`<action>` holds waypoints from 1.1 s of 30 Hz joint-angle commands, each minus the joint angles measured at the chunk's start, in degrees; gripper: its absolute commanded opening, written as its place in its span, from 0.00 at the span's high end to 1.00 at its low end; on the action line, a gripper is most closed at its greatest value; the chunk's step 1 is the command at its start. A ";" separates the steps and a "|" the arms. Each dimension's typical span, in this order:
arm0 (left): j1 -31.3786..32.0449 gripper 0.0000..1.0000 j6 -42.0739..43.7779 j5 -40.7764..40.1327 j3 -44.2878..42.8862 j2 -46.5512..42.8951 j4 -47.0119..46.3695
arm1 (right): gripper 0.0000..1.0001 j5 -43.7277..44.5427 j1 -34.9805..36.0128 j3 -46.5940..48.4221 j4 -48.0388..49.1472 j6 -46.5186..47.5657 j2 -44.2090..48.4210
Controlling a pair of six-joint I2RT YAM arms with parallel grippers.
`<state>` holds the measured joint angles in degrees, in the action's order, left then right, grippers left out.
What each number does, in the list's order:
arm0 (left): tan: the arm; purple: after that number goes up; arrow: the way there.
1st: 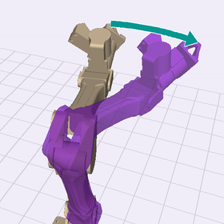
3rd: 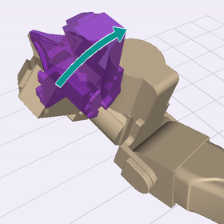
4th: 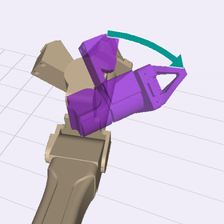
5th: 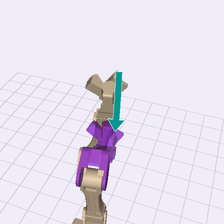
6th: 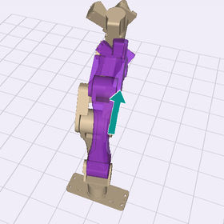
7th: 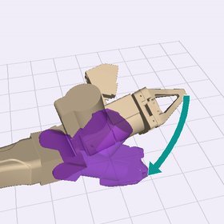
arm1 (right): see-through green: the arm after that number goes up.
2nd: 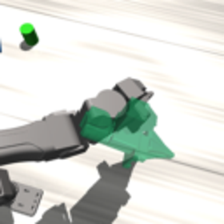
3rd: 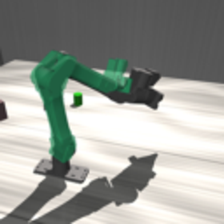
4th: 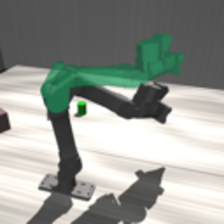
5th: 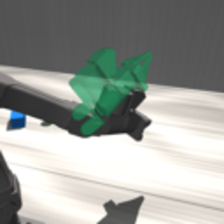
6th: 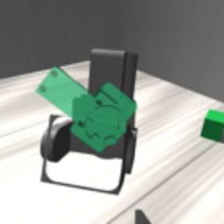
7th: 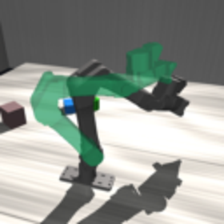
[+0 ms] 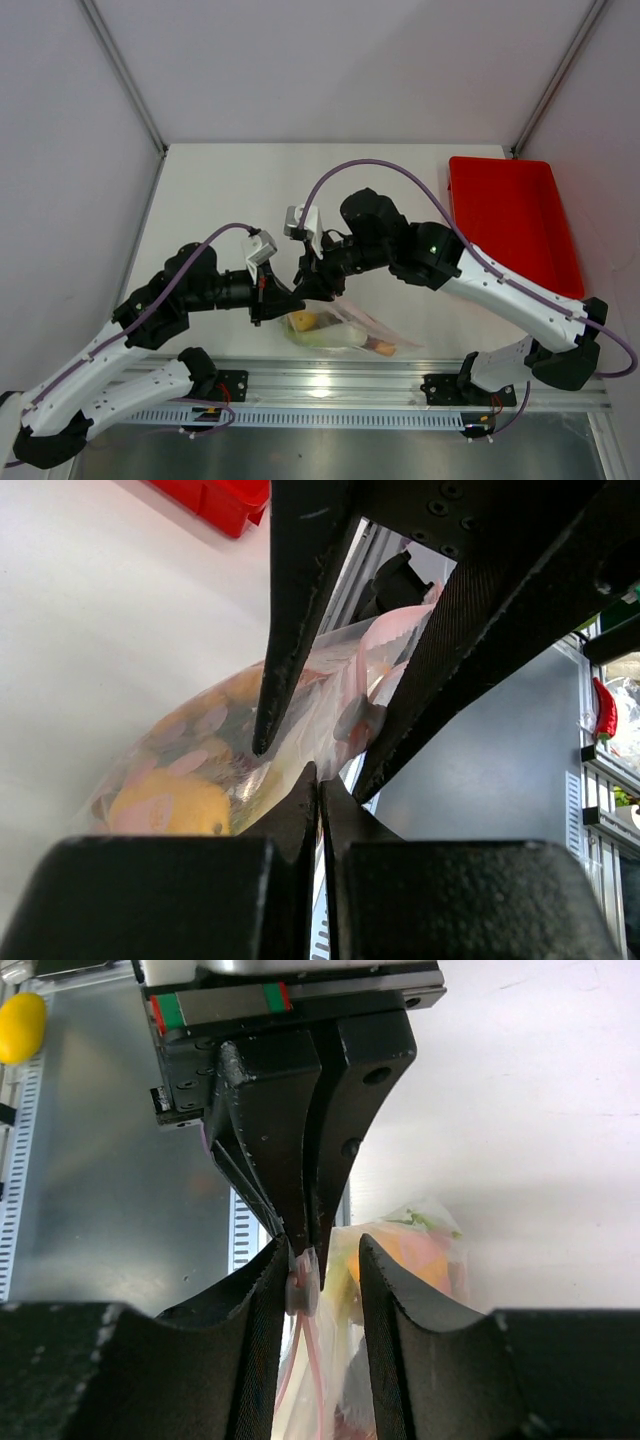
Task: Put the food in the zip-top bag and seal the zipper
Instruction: Zip the zipper food storage bag at the center of the board.
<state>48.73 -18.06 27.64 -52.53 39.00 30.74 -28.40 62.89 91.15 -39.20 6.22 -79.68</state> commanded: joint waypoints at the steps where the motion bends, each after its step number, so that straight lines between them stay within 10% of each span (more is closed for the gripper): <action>1: -0.39 0.99 -0.74 1.02 -2.75 0.11 -1.04 | 0.63 3.53 0.30 -0.36 1.14 -0.24 2.33; 19: -0.39 0.99 -1.27 2.16 -4.16 0.99 -1.21 | 0.63 10.56 5.40 -6.69 2.37 -5.95 7.96; 29: -0.39 0.99 -1.62 3.03 -4.16 0.90 -1.30 | 1.00 13.99 5.31 -6.87 4.48 -5.95 8.05; 33: -0.39 0.99 -1.54 3.30 -4.07 0.81 -1.30 | 1.00 13.90 5.13 -6.17 4.31 -7.19 6.82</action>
<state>48.71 -18.63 29.17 -54.22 40.12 31.03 -15.81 67.92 84.12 -37.71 -0.23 -72.42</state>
